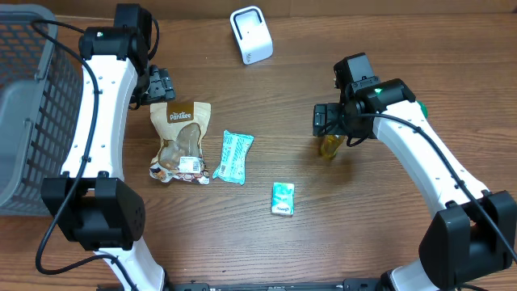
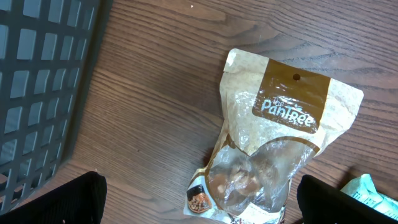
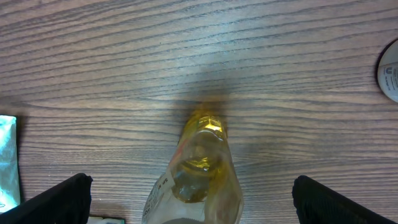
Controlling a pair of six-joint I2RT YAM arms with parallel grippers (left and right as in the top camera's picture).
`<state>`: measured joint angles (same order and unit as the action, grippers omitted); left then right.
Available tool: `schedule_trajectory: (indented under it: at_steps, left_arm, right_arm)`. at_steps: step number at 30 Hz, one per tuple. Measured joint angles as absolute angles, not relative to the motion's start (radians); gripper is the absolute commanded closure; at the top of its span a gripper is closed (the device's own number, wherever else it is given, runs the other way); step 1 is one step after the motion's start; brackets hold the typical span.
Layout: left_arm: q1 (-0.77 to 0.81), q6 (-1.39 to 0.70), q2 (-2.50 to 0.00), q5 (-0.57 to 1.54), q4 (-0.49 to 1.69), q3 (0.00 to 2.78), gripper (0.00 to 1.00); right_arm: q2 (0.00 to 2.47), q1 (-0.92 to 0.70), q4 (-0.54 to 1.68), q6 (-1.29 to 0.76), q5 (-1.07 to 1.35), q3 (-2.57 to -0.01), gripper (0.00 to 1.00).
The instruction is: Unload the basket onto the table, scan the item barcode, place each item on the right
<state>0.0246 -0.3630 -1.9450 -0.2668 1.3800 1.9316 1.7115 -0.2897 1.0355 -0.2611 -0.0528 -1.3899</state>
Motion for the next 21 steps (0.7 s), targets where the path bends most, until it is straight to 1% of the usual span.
schedule_trajectory:
  at_steps: [9, 21]
  left_arm:
    - [0.025, -0.363, -1.945, -0.267, 1.38, 1.932, 0.0]
    - [0.025, -0.363, -1.945, -0.267, 1.38, 1.932, 0.0]
  right_arm:
    - [1.711, -0.29, 1.025, -0.265, -0.053, -1.39, 0.0]
    - [1.711, -0.29, 1.013, -0.37, -0.053, -1.39, 0.0]
